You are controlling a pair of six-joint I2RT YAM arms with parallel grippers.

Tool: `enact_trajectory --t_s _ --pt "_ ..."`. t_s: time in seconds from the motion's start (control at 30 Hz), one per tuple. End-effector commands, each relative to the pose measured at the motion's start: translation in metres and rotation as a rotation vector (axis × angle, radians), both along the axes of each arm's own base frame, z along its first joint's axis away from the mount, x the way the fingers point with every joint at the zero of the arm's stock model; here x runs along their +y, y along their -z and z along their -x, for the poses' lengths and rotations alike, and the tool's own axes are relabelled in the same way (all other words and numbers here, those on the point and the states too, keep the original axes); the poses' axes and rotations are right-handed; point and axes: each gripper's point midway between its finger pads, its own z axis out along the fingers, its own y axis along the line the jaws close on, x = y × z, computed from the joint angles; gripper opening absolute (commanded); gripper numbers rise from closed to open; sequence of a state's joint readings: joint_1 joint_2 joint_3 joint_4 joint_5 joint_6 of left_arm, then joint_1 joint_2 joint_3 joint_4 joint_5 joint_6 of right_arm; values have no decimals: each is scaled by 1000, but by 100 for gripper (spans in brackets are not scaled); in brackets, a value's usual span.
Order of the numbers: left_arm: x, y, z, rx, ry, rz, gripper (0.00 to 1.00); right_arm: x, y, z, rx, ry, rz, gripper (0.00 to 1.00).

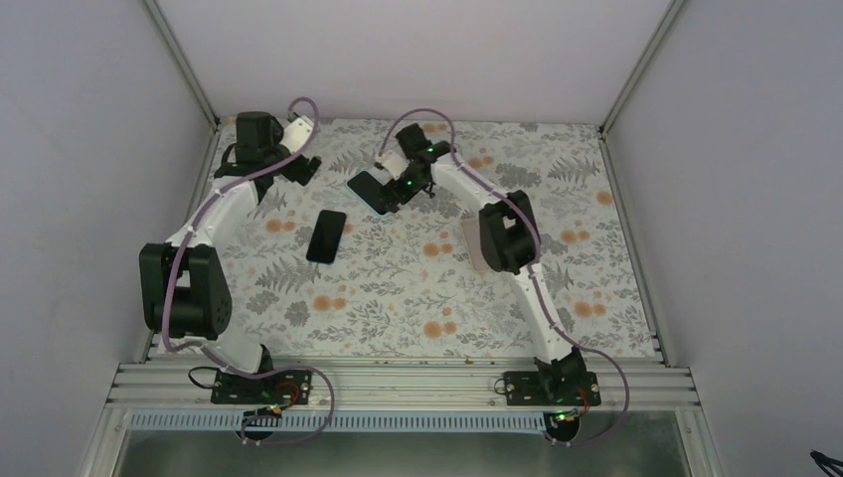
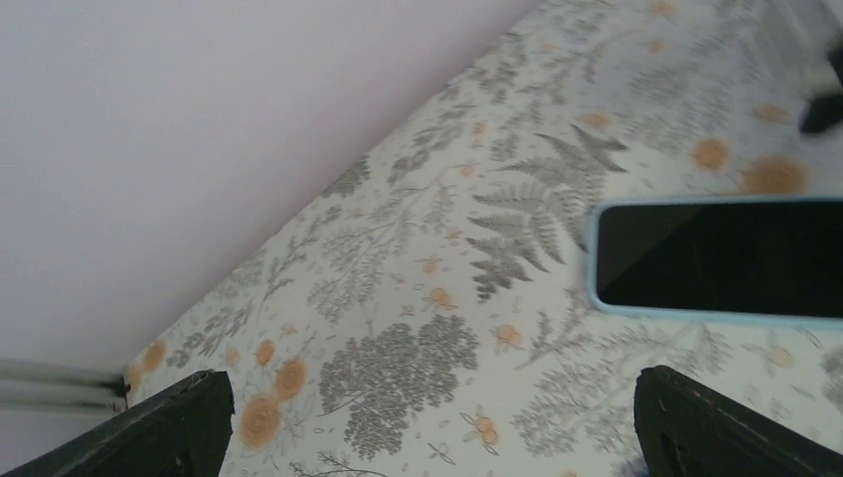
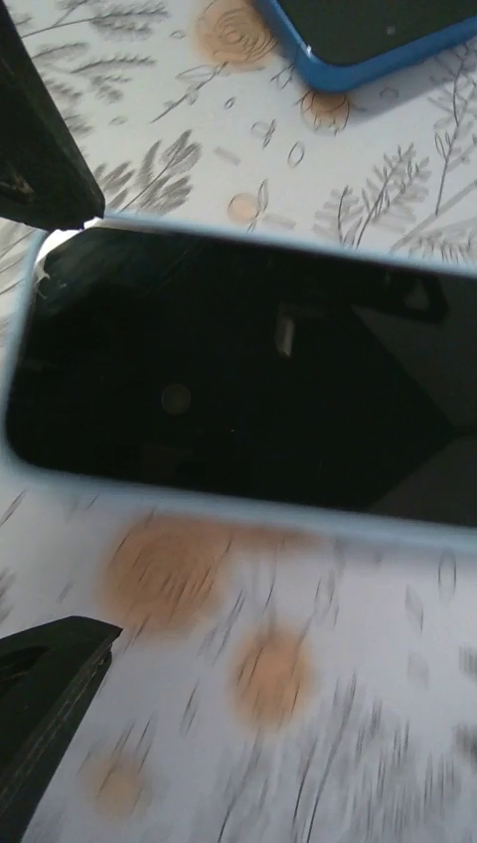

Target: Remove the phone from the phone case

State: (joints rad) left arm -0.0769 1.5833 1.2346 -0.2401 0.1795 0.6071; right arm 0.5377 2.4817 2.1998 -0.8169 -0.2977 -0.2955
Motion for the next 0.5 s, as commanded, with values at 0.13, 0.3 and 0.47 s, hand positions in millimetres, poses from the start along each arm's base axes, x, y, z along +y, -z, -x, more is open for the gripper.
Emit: enact_trajectory --t_s 0.13,0.3,0.47 --pt "30 -23 -29 -108 -87 153 100 40 16 6 24 22 -41 100" --pt "38 -6 -26 -99 -97 131 100 37 39 15 22 -12 37 100" --pt "40 9 -24 -83 -116 132 100 35 64 23 -76 -52 212 100"
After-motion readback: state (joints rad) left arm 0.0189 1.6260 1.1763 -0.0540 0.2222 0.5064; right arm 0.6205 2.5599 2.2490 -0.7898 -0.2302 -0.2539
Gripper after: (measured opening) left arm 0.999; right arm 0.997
